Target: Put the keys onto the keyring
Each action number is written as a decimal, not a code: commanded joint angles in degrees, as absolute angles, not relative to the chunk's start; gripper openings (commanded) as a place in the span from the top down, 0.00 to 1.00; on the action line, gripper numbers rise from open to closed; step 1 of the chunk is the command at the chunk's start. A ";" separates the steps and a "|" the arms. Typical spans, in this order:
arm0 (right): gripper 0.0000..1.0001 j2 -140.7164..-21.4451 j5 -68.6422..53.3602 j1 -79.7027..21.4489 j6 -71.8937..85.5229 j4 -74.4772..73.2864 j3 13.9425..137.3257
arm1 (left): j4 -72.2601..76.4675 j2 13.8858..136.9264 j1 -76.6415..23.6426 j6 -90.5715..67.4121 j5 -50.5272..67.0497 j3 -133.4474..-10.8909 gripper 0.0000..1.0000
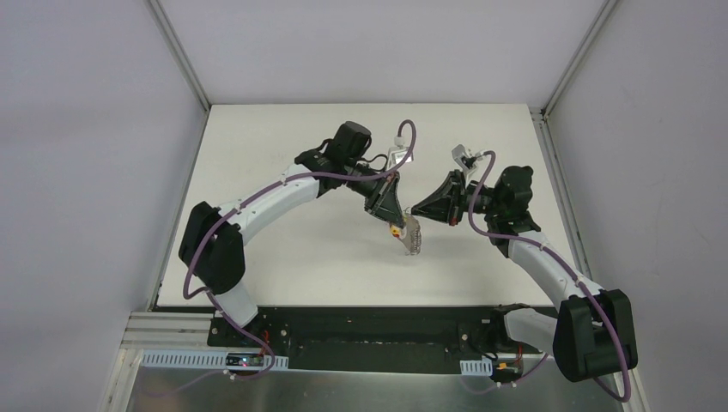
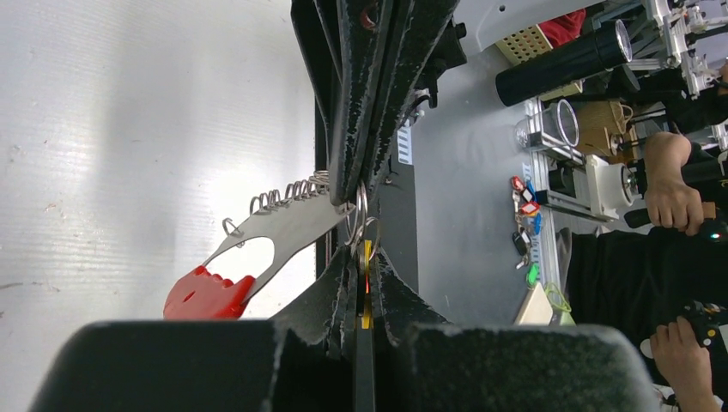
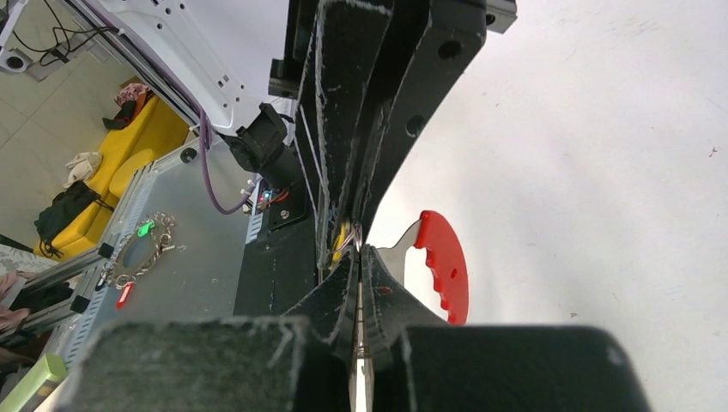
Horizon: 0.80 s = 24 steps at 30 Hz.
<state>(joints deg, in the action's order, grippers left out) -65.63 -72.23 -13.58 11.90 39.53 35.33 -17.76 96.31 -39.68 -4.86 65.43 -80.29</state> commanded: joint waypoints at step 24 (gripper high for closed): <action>0.43 -63.65 -66.07 -6.95 4.03 31.56 39.00 | -38.04 114.08 -36.67 -11.91 58.59 -112.89 1.00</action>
<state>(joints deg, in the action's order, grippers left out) -65.63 -67.51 -9.21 5.04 31.83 35.57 -38.46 110.65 -38.22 -6.96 59.72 -105.03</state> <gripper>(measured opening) 0.516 0.040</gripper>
